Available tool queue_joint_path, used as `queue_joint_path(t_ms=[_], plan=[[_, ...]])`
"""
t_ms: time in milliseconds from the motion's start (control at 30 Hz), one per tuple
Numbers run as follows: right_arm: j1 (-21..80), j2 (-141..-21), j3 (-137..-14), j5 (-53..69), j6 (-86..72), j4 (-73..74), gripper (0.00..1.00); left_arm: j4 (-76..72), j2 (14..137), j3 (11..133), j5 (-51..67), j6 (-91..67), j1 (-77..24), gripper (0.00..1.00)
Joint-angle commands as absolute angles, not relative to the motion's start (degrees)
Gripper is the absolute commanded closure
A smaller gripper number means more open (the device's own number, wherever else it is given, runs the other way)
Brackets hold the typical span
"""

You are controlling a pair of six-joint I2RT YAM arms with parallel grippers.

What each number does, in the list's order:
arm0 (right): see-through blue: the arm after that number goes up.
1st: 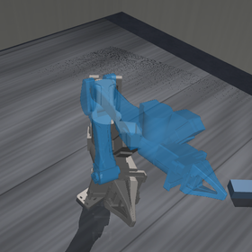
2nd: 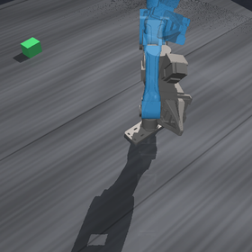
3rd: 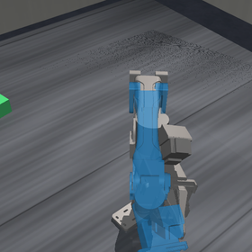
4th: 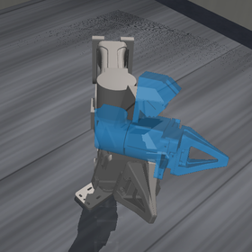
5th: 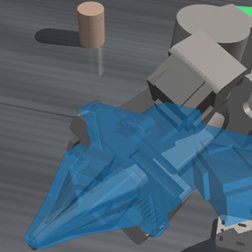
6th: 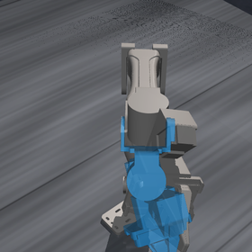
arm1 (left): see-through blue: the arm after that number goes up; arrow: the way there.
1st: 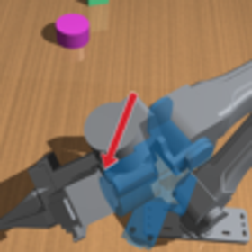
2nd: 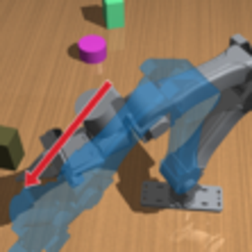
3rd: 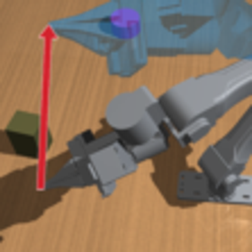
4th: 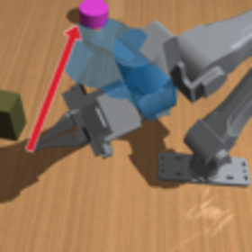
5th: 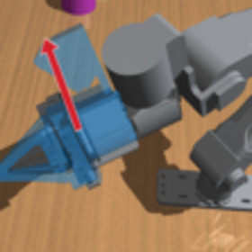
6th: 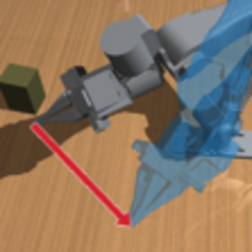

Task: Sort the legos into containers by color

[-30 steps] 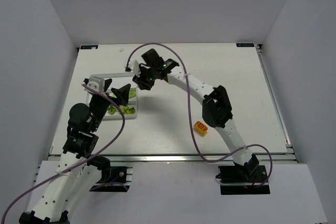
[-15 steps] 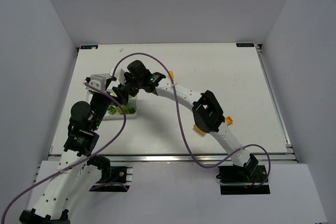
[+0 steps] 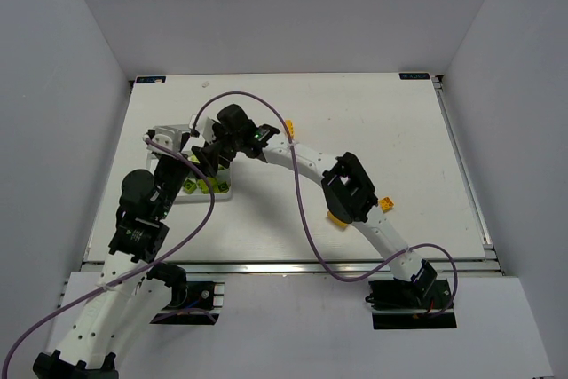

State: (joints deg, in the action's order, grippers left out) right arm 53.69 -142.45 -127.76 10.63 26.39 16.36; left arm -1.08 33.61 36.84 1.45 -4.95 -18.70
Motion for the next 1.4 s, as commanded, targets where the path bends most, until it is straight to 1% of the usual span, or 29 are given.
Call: queue_joint_path(t_ms=[0, 133, 267, 333, 400, 433, 467, 500, 533, 567, 600, 633, 667, 700, 733, 767, 800, 833, 867, 900, 967, 1000, 1100, 1167, 1200, 1233, 1300, 1333, 1367], plan=[[54.1, -142.0, -127.1, 10.4, 25.2, 14.2, 0.34, -1.0, 33.7, 37.9, 1.4, -4.7, -18.4, 0.09], [53.4, -138.5, -125.5, 11.0, 23.2, 14.9, 0.35, -1.0, 34.0, 37.8, 1.0, -4.8, -18.4, 0.09], [51.2, -130.9, -118.0, 12.7, 19.2, 14.7, 0.39, -1.1, 34.2, 37.6, 1.1, -5.1, -18.4, 0.14], [49.1, -125.7, -115.0, 13.7, 16.5, 15.2, 0.41, -1.1, 34.4, 37.6, 1.6, -5.2, -18.4, 0.22], [47.6, -122.3, -110.6, 15.7, 14.3, 16.7, 0.47, -1.2, 34.7, 37.5, 1.7, -5.3, -18.4, 0.31], [45.9, -119.0, -109.1, 17.0, 12.6, 17.4, 0.49, -1.2, 35.1, 37.4, 2.4, -5.4, -18.4, 0.4], [44.0, -117.3, -107.5, 18.9, 11.7, 18.1, 0.57, -1.3, 35.6, 37.5, 2.8, -5.5, -18.4, 0.45], [42.0, -115.6, -103.9, 19.9, 10.8, 18.7, 0.63, -1.2, 36.1, 37.6, 3.7, -5.5, -18.4, 0.51], [41.1, -112.4, -101.8, 21.2, 10.0, 19.7, 0.67, -1.1, 36.6, 37.9, 5.4, -5.5, -18.4, 0.62], [37.7, -110.6, -99.9, 24.6, 8.9, 20.4, 0.76, -0.9, 38.2, 38.4, 6.6, -5.5, -18.4, 0.68], [36.7, -107.0, -97.8, 26.1, 8.9, 21.1, 0.81, -0.5, 39.1, 38.8, 7.6, -5.4, -18.4, 0.72], [35.6, -105.3, -93.6, 27.6, 9.1, 22.7, 0.85, -0.4, 40.0, 38.9, 8.5, -5.5, -18.4, 0.78], [34.8, -103.1, -91.0, 31.3, 10.8, 23.4, 0.89, -0.4, 41.8, 39.3, 10.4, -5.5, -18.4, 0.79], [31.9, -98.5, -88.4, 32.9, 11.7, 24.1, 0.9, -0.4, 42.8, 39.9, 11.4, -5.5, -18.4, 0.78], [31.1, -96.3, -82.6, 34.4, 12.4, 24.1, 0.9, -0.4, 43.8, 40.3, 12.4, -5.6, -18.4, 0.77], [29.5, -93.7, -79.7, 37.1, 13.2, 24.0, 0.82, -0.4, 45.8, 40.4, 14.0, -5.5, -18.4, 0.69], [28.1, -88.6, -77.0, 37.5, 14.8, 24.1, 0.71, -0.4, 46.6, 40.8, 14.9, -5.7, -18.4, 0.61], [27.4, -86.5, -74.5, 37.9, 15.3, 24.2, 0.61, -0.4, 47.5, 41.0, 15.5, -6.4, -18.4, 0.51], [26.1, -84.0, -69.8, 38.3, 16.0, 24.2, 0.46, -0.4, 48.6, 41.1, 16.1, -6.9, -19.0, 0.33], [24.9, -79.7, -67.8, 38.1, 16.4, 24.2, 0.41, -0.4, 50.6, 41.7, 16.3, -7.5, -19.0, 0.27], [22.8, -75.8, -62.5, 37.1, 16.3, 24.1, 0.32, -0.4, 53.6, 42.8, 16.9, -9.7, -19.8, 0.2], [22.1, -72.5, -60.8, 36.9, 15.7, 23.8, 0.31, -0.4, 56.8, 43.5, 17.8, -10.8, -19.8, 0.18], [18.6, -68.0, -55.9, 38.0, 13.9, 23.0, 0.3, 1.7, 64.6, 47.5, 17.2, -15.7, -20.4, 0.12], [15.7, -66.8, -54.8, 39.8, 12.5, 22.3, 0.31, 4.1, 71.8, 51.8, 13.6, -17.0, -21.7, 0.11], [14.4, -66.8, -55.2, 40.7, 12.2, 23.1, 0.32, 5.1, 71.8, 53.6, 13.6, -17.5, -22.2, 0.11], [13.5, -66.8, -55.6, 41.9, 12.3, 23.7, 0.33, 6.4, 77.0, 57.7, 10.5, -17.9, -22.9, 0.1], [12.3, -67.3, -55.6, 42.8, 12.0, 23.8, 0.34, 10.8, 82.3, 62.3, 6.3, -19.3, -25.1, 0.1], [12.3, -67.4, -55.6, 42.9, 11.8, 23.8, 0.35, 12.4, 87.7, 64.8, 1.5, -19.9, -25.9, 0.11], [11.7, -67.8, -55.9, 42.6, 11.9, 24.3, 0.37, 15.2, 90.4, 70.0, -1.4, -20.3, -26.6, 0.11]])
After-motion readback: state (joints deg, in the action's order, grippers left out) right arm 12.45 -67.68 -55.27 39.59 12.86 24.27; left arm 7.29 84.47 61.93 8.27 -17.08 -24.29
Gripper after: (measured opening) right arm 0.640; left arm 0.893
